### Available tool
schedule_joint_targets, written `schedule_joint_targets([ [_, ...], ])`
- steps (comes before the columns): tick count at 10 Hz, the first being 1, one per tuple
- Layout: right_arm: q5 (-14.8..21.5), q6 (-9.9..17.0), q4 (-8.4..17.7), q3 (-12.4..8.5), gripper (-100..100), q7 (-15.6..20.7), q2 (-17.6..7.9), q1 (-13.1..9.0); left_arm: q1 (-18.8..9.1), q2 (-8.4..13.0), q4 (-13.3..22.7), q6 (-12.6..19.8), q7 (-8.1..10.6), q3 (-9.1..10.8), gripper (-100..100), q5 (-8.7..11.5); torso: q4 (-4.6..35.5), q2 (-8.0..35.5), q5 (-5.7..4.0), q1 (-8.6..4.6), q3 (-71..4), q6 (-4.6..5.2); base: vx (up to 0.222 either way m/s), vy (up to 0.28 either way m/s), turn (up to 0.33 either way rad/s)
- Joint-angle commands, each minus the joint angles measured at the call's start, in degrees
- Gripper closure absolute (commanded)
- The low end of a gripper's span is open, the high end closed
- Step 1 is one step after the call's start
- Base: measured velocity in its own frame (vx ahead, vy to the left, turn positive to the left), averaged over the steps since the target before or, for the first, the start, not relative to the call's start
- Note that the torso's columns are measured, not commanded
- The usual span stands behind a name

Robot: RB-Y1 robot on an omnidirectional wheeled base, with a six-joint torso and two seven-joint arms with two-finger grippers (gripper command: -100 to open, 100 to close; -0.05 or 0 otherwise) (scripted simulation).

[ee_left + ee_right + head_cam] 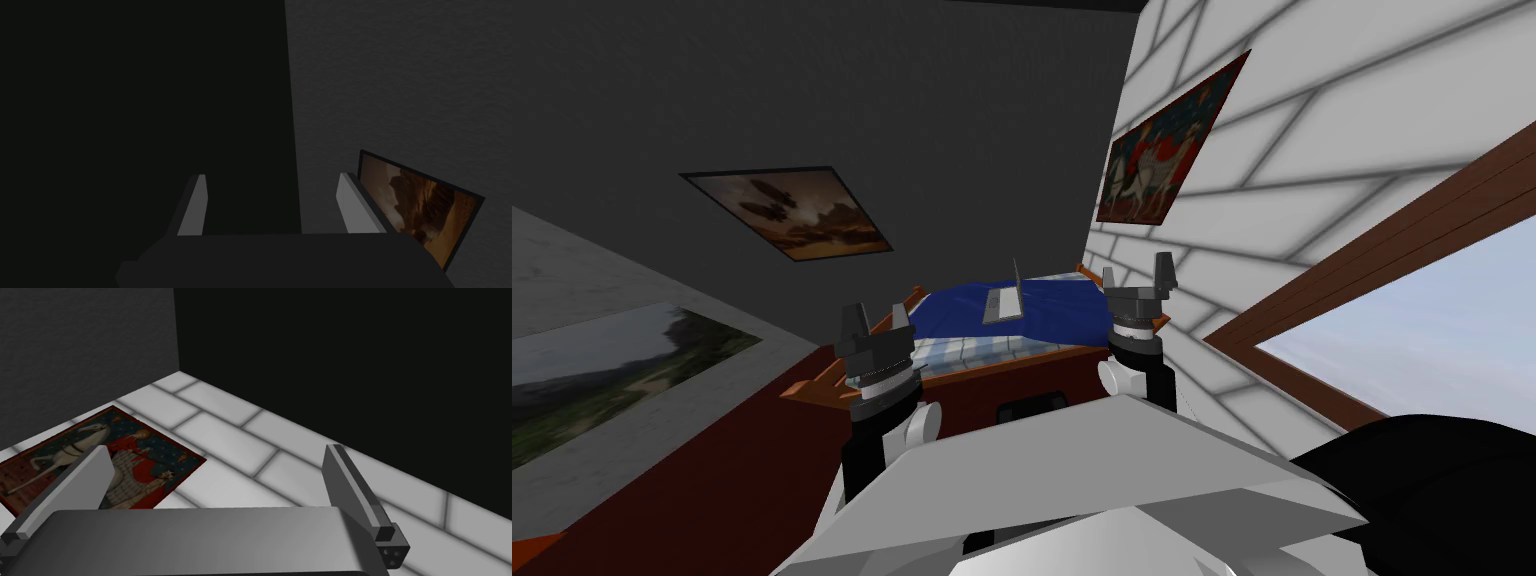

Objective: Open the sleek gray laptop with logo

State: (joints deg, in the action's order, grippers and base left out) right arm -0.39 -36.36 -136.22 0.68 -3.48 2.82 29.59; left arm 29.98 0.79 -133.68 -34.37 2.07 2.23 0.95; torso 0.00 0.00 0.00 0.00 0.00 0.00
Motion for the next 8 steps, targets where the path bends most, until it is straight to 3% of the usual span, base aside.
schedule_joint_targets([
  [1, 0.0, 0.0, 0.0, 0.0, 0, 0.0, 0.0, 0.0, 0.0, 0.0, 0.0, 0.0, 0.00, 0.00, 0, 0.0, 2.3, 2.3, 0.00, 0.00, -4.7, 0.00, 0.000, 0.000, 0.000],
  [8, 0.0, 0.0, 0.0, 0.0, 0, 0.0, 0.0, 0.0, 0.0, 0.0, 0.0, 0.0, 0.00, 0.00, 0, 0.0, 31.1, 31.2, 0.00, 0.00, -62.3, 0.00, 0.000, 0.000, 0.000],
])
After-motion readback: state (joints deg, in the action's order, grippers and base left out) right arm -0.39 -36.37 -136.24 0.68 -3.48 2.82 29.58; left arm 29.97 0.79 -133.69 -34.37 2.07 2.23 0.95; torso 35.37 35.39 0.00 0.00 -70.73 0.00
